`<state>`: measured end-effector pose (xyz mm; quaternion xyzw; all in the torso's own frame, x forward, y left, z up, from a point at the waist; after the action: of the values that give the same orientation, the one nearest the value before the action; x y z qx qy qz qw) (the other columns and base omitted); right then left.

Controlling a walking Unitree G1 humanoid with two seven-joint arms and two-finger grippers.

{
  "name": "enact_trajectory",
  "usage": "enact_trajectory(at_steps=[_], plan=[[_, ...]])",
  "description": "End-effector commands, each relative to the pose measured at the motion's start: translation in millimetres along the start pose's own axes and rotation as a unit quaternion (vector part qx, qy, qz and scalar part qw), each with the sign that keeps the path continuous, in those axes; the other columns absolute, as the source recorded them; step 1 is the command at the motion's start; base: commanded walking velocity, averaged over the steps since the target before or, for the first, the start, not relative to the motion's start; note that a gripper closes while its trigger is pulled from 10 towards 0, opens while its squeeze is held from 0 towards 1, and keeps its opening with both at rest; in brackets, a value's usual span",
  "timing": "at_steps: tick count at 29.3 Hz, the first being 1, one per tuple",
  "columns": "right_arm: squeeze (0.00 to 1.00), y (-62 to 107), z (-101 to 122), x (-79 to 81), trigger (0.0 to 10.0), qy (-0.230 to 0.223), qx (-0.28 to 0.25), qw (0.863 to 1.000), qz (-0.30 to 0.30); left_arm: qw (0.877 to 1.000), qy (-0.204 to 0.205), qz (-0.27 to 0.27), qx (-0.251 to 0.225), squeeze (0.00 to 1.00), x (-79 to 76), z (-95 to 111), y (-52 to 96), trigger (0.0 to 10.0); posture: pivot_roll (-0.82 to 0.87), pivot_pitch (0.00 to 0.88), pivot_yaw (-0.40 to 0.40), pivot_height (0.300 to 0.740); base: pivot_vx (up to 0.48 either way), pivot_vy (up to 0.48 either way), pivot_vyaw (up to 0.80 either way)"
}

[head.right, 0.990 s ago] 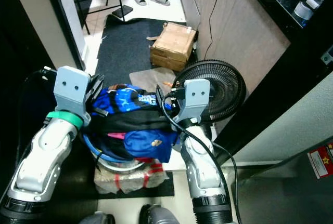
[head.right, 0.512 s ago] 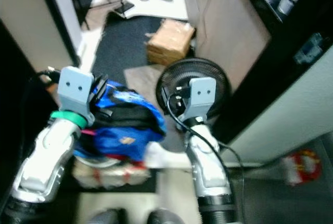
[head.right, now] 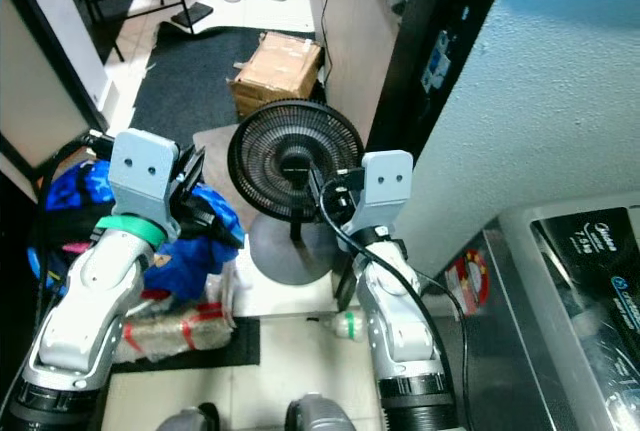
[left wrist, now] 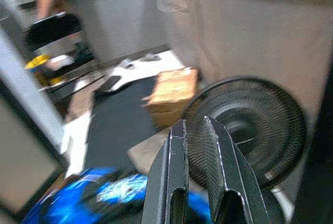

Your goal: Clothes washing

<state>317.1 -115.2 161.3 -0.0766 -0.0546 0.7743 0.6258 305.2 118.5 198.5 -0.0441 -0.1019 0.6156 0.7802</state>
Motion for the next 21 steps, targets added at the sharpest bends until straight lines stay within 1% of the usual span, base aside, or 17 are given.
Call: enact_trajectory(at_steps=[1,21], plan=[[0.0,0.3,-1.9,4.9,10.0,0.003,0.005,1.0,0.012,1.0,0.003,0.0,0.012,0.0,0.8,-5.2,2.0,10.0,0.0,0.093,0.018,0.74,0.0,0.0,0.79],[0.0,-0.7,-2.7,6.3,10.0,0.007,0.004,1.0,0.017,1.0,0.005,0.003,0.016,0.0,1.6,-7.3,1.6,10.0,0.01,0.08,0.019,0.74,0.0,0.0,0.79]])
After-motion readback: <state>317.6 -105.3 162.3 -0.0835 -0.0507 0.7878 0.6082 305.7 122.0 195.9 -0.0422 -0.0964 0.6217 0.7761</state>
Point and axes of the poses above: a point about 5 cm out from each wrist's last joint towards the gripper, its own y axis pointing back from the gripper into the wrist, its own z axis along the axis of the wrist's last joint, x = y × z, the point moved 1 cm from there along -y, pointing out of the wrist towards the gripper, and after that the axes turned 9 degrees about y, right-handed, at the moved point
